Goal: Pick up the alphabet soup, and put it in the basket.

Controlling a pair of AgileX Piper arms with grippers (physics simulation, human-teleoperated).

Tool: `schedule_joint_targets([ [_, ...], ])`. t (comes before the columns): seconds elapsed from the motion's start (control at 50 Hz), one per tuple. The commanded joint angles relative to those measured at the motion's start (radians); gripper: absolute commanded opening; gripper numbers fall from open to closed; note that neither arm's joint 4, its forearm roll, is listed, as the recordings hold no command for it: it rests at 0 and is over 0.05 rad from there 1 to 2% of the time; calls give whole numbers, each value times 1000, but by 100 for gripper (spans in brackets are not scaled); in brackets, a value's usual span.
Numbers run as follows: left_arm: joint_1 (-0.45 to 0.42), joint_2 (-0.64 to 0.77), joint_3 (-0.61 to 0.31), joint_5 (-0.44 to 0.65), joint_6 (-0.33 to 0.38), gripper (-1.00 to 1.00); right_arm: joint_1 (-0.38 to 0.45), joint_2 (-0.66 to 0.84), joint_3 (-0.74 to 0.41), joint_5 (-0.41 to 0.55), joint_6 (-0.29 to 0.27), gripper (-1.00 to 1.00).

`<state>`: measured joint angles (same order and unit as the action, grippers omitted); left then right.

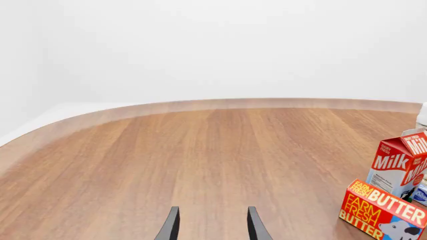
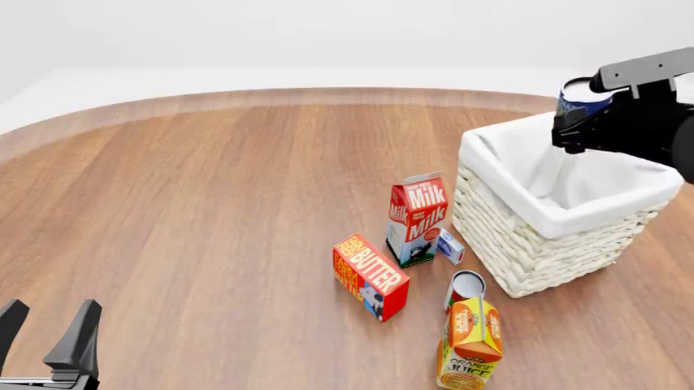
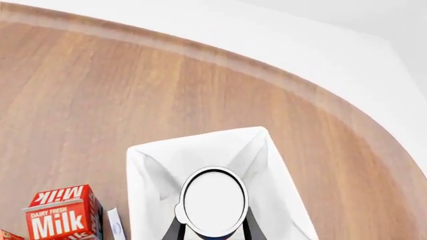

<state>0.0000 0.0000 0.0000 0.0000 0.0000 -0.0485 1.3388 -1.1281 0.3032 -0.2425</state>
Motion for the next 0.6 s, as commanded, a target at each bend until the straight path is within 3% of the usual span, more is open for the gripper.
schedule_joint_targets([
  [0.02, 0, 0, 0, 0, 0, 100, -2, 3, -15, 11, 20, -100],
  [0.1, 0, 0, 0, 0, 0, 100, -28, 29, -13, 39, -8, -100],
  [0.6, 0, 0, 0, 0, 0, 100, -66, 127, -117, 115, -48, -100],
])
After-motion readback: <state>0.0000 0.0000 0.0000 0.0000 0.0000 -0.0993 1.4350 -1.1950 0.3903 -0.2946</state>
